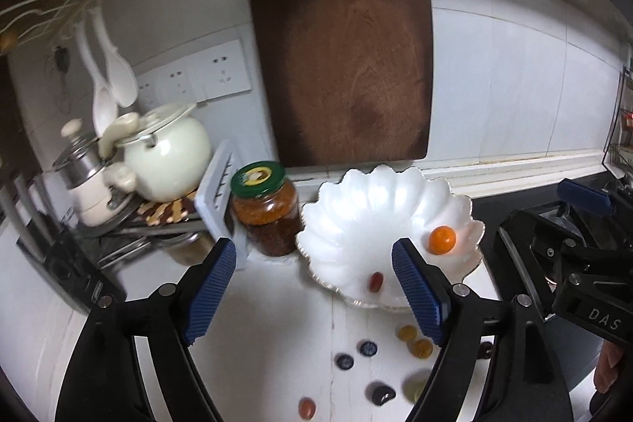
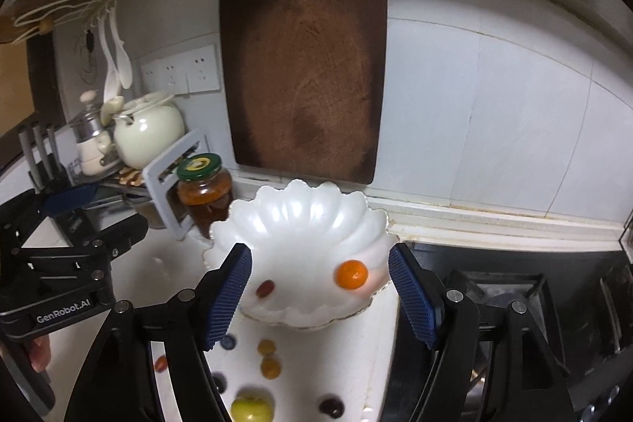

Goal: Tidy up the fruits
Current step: 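Withdraw both open tools from the bowl back toward the remaining fruits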

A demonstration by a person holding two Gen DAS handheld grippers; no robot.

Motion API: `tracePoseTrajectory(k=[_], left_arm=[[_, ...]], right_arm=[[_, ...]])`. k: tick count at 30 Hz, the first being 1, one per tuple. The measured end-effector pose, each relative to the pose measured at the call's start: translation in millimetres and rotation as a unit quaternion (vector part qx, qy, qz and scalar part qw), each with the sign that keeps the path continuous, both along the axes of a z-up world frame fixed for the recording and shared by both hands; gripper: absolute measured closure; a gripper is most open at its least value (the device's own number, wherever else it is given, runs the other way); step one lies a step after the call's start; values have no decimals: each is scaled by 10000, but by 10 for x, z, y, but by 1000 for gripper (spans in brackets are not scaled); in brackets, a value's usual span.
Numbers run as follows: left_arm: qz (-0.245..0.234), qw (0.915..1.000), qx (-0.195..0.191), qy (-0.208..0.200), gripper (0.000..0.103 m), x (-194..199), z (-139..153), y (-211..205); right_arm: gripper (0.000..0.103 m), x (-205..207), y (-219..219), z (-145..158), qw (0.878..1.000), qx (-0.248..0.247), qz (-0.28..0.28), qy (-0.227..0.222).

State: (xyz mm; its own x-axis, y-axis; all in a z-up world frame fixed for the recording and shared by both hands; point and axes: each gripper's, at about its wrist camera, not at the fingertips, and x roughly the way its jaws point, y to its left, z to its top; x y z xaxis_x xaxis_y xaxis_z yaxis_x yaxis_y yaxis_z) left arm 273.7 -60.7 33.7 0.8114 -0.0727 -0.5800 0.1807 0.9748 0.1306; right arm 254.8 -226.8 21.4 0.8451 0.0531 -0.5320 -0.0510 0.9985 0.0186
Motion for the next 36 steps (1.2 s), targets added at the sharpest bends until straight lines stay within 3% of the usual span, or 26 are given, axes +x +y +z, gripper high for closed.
tracePoseTrajectory(k=[7,17,24,36], left_arm=[[268,9993,-212,-161,19,-314,-3,267],[464,9980,-244,-359,17,-744,-16,524],[443,9978,-142,-469,17,-975,-123,602],[283,9993,-200,-130,17,-1115,-433,657]], right_arm=[[30,-344,159,13,9988,-253,-110,-400],[30,-729,346,-19,9973,-181,-41,-711],[30,-905,403,-131,9976,-51,-22,-693],[30,-1055,465,-445,9993,18,-20,-386]])
